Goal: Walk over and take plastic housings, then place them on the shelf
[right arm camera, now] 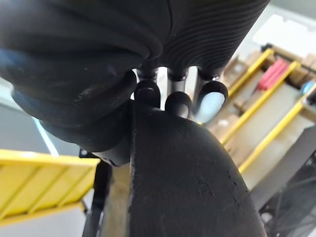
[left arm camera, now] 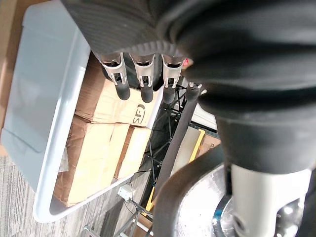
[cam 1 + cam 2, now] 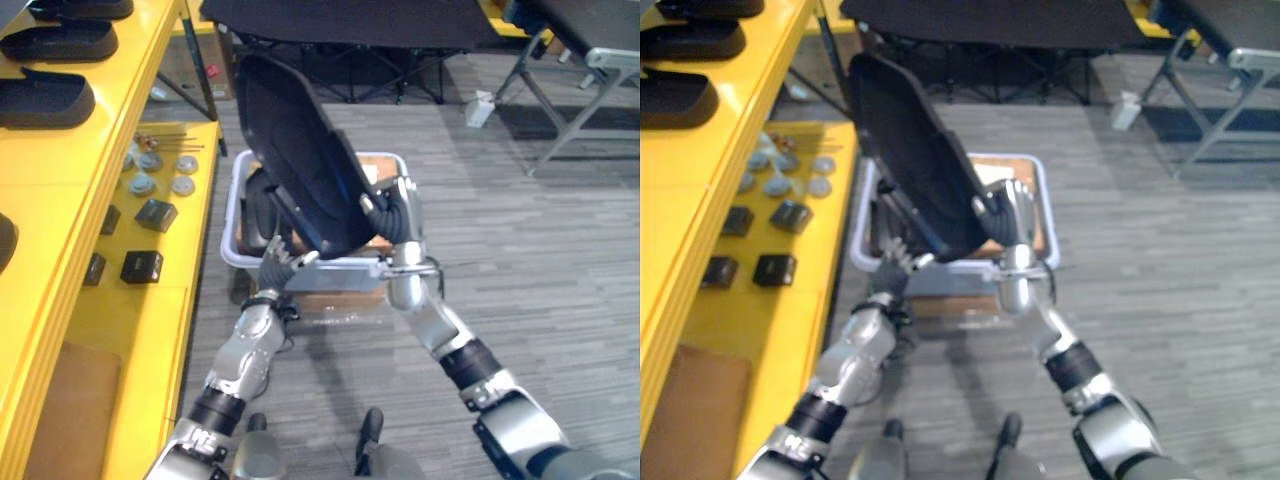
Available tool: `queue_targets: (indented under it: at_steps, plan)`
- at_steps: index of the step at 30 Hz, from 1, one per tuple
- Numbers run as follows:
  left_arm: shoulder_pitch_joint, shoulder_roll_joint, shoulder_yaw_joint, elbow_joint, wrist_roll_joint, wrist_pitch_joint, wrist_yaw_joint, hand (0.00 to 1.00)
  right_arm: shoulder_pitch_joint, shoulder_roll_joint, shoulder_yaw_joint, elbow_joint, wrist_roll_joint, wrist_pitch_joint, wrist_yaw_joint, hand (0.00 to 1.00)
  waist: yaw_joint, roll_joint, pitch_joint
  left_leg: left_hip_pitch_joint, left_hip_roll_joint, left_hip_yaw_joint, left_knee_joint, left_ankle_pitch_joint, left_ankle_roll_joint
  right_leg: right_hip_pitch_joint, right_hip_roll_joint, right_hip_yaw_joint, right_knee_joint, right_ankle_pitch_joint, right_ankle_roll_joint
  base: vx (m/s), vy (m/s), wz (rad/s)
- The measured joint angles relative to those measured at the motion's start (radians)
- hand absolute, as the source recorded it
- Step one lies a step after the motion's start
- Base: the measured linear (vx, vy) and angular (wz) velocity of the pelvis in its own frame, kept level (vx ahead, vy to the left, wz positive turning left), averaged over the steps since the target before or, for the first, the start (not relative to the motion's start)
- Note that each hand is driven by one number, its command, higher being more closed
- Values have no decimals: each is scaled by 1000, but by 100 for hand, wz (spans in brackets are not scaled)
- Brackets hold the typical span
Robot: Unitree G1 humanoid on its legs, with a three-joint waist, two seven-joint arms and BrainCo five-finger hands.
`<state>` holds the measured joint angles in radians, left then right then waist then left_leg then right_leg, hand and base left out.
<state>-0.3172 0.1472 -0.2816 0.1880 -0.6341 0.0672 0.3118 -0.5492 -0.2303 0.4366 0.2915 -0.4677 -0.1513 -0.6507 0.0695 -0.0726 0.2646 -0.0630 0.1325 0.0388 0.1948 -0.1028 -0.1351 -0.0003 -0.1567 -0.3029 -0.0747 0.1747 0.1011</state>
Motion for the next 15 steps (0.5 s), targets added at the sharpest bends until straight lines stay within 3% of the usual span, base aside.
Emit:
queue_targets:
  at_steps: [4,10,11,15]
  plan:
    - [-7,0,0,0,-77,-5,-1,0,41,7,40,2,-19,-38,22,100,-2,-7,-5,-11,3,2,29,-14,0,0,1,2,0,3,0,-49,23,-4]
    - [-27,0,4,12,-146,-14,1,0,51,12,54,10,-37,-57,24,100,-3,-10,-7,-41,5,1,55,-18,0,-19,3,2,-2,6,-4,-47,13,-1]
    - [-27,0,4,14,-148,-16,2,100,51,12,55,13,-37,-62,24,100,-3,-10,-7,-44,5,0,57,-19,0,-21,3,2,-3,11,-5,0,0,0]
    - [-28,0,8,15,-155,-39,40,100,58,19,58,33,-37,-84,25,100,-4,-10,-7,-43,5,0,57,-19,0,-20,3,2,-4,12,-5,0,0,0]
